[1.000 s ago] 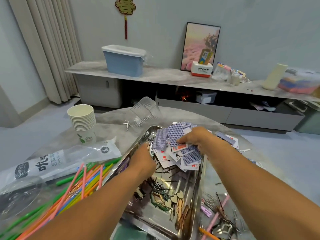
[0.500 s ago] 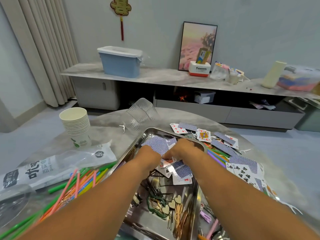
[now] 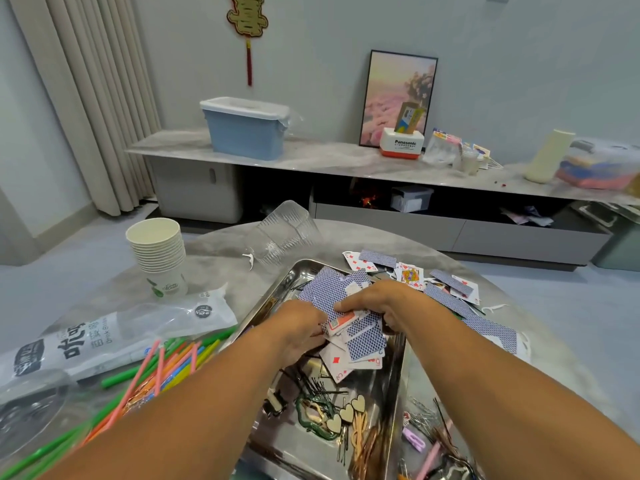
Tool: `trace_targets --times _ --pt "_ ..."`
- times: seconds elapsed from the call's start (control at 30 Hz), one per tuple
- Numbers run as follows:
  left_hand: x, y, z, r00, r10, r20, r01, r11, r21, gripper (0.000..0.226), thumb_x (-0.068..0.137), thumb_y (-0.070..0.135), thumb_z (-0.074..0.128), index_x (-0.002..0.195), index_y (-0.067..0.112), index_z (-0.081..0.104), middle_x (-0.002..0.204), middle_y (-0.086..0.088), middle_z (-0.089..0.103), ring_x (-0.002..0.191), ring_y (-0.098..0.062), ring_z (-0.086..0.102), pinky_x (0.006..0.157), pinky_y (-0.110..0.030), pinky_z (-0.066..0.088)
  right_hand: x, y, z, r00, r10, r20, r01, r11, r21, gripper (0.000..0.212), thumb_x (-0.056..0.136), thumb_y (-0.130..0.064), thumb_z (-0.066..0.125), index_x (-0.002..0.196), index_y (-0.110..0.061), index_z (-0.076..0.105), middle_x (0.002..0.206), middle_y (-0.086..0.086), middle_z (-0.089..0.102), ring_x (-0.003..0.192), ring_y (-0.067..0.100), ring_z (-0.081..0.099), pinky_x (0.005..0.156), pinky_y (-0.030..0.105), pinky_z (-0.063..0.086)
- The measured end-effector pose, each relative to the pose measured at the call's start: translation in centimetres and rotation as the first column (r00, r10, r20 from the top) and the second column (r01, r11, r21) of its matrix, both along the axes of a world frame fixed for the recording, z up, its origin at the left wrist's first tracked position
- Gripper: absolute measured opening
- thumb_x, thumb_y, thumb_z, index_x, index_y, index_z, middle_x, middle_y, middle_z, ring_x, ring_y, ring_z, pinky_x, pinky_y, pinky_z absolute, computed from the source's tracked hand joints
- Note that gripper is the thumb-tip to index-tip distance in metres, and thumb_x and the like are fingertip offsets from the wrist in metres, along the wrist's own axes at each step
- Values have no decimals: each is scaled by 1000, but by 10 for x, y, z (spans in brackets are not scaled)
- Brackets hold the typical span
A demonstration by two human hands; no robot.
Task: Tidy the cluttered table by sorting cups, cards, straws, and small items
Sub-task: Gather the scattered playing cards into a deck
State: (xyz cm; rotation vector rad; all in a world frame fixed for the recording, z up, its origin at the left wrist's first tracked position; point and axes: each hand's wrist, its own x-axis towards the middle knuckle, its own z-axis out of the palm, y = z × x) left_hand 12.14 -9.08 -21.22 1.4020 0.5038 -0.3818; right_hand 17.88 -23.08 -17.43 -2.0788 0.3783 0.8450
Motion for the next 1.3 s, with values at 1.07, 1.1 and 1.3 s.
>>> trace_targets --times 1.07,1.1,1.3 --pt "63 -1 -34 987 -149 67 101 877 471 26 93 -6 59 89 20 57 89 -10 64 72 -18 59 53 -25 43 18 6 -35 878 -442 182 357 860 365 45 73 12 82 107 5 54 100 26 71 62 32 70 41 36 57" --pt "62 2 -34 990 -135 48 103 900 423 22 94 -7 58 90 14 63 86 -12 64 65 -16 54 52 -24 40 16 4 -35 881 -438 178 349 857 379 43 74 13 81 104 3 52 102 26 71 62 32 70 38 35 55" --pt "56 11 -19 992 -17 127 13 999 35 20 103 5 50 107 10 69 89 -7 64 54 -6 44 47 -17 37 11 -12 -20 916 -328 230 168 835 524 26 78 0 82 100 -2 68 95 19 77 81 32 76 71 43 64"
